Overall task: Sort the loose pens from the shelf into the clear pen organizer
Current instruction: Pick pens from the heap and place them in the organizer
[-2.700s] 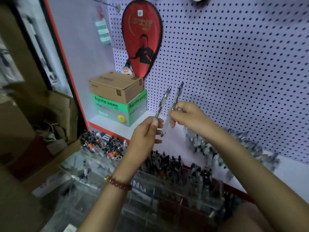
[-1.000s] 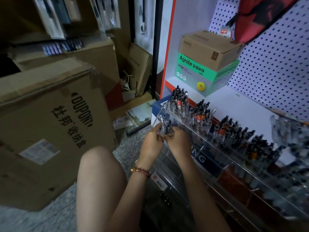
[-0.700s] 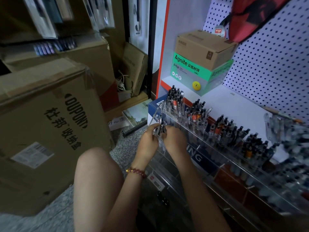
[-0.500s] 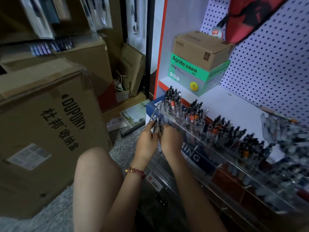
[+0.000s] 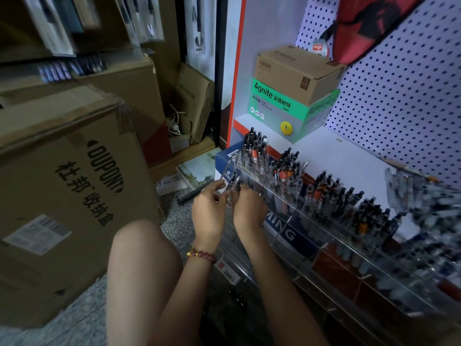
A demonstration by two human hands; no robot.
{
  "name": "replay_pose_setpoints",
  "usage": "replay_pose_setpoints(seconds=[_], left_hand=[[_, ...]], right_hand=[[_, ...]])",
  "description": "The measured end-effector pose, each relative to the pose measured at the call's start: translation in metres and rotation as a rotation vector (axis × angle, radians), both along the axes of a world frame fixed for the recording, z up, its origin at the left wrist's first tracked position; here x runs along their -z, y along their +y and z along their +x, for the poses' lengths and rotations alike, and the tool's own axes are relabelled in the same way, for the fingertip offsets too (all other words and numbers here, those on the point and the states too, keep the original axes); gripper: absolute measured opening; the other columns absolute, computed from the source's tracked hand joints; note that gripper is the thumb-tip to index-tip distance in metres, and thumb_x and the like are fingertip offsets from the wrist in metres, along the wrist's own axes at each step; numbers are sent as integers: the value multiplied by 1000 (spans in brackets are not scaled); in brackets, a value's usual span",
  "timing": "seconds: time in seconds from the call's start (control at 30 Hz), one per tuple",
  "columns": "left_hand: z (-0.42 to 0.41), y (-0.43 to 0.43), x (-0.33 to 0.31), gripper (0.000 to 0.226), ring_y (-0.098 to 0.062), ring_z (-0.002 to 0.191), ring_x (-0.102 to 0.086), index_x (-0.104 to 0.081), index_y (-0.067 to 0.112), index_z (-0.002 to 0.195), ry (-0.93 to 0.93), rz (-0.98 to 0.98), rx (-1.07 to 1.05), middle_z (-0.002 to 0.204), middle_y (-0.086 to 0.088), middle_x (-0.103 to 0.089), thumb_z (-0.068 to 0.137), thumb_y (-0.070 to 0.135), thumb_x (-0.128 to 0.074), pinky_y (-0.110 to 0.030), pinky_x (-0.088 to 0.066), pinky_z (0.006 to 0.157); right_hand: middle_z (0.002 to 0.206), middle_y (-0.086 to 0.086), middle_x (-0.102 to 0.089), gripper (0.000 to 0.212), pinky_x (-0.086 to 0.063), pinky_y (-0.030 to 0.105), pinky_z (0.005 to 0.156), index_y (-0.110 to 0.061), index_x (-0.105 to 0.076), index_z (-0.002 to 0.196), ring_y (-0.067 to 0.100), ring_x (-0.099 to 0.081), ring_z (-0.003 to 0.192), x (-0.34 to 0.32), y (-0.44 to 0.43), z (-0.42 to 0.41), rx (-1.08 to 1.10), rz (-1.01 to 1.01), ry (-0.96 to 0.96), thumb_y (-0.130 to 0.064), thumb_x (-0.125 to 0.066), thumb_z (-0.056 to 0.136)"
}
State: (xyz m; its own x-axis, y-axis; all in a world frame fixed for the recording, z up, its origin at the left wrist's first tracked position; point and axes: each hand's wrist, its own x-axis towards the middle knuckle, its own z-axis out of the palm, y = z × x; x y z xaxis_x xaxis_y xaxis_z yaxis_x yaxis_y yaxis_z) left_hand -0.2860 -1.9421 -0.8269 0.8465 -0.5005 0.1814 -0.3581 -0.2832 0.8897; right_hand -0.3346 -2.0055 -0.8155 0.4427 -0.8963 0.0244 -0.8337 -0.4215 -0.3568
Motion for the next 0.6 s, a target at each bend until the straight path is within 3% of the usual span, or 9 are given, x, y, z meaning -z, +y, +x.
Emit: replay_pose_setpoints(seconds=[0.1, 0.2, 0.37, 0.47, 0.6], left_hand=[[-1, 2, -3, 12, -5, 67, -61, -65, 22, 95, -33, -48, -36, 82, 14, -65, 86, 15, -69, -38, -56, 61], [1, 1, -5, 10, -3, 60, -59, -63, 24, 85, 11, -93, 54, 69, 16, -62, 91, 17, -64, -31, -52, 55], [6, 1, -2, 20, -3, 45, -47, -64, 29, 81, 36, -106, 83, 61, 13, -60, 94, 16, -58, -23, -33, 46], [10, 2, 1, 24, -6, 45, -42, -67, 26, 76, 67, -121, 160, 56, 6, -59, 96, 21, -55, -28, -33, 48], [9, 1, 6, 24, 0, 46, -46, -71, 27, 91, 94, -58, 268, 53, 20, -58, 99, 22, -49, -26, -36, 51]], right_hand=[[101, 4, -69, 26, -36, 28, 62, -12, -49, 124, 21, -66, 90, 3, 6, -2, 0, 4, -29, -22, -40, 103], [102, 5, -69, 37, -39, 26, 60, -12, -32, 139, 20, -66, 85, 2, 12, -6, 18, 25, -87, -21, -35, 104], [98, 2, -68, 41, -33, 21, 52, -12, -27, 142, 12, -48, 65, 5, 15, -4, 45, 12, -105, -24, -37, 104], [106, 4, -68, 45, -35, 21, 57, -10, -23, 144, 13, -52, 69, 6, 16, -6, 15, 2, -107, -23, -37, 103], [107, 5, -68, 38, -34, 20, 53, -9, -28, 136, 16, -62, 75, 9, 13, -8, 0, 2, -84, -27, -37, 104]])
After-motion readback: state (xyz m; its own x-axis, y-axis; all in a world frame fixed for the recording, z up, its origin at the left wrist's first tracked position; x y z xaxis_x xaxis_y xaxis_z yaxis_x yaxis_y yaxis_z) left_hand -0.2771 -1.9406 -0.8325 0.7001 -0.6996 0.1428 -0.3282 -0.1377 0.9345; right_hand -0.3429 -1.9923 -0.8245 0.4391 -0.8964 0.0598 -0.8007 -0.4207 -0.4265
